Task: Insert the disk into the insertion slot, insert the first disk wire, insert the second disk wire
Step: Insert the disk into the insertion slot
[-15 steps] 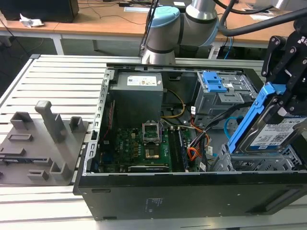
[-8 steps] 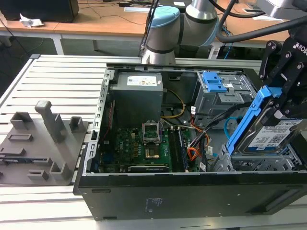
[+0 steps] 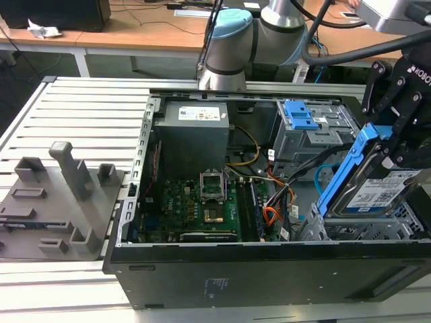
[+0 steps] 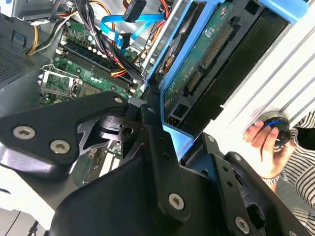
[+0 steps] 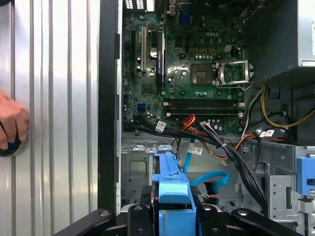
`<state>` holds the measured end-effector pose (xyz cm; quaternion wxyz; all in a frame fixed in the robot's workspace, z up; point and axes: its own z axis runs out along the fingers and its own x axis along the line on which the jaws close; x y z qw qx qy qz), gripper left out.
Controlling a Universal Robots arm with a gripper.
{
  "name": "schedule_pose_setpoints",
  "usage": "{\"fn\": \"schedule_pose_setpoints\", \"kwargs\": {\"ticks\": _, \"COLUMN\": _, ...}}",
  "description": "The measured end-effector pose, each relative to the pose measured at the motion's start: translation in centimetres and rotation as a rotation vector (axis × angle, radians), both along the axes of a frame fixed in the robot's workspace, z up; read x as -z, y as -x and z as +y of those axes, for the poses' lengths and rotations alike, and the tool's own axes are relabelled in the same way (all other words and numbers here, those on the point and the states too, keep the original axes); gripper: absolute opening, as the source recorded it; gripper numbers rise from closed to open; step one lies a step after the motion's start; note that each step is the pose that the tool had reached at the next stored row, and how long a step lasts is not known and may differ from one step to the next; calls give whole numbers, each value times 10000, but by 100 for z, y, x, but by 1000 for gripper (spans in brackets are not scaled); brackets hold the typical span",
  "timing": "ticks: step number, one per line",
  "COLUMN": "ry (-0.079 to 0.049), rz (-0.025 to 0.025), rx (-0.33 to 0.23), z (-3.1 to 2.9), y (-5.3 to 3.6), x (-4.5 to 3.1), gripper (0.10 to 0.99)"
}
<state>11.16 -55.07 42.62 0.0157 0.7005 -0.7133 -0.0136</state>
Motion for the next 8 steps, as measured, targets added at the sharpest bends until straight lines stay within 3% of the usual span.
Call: {"fn": "schedule_pose_setpoints", "kwargs": {"ticks": 8, "ry": -1, "rz": 51, "rx": 0, "z": 0, "y": 0, "x": 221, "gripper": 369}}
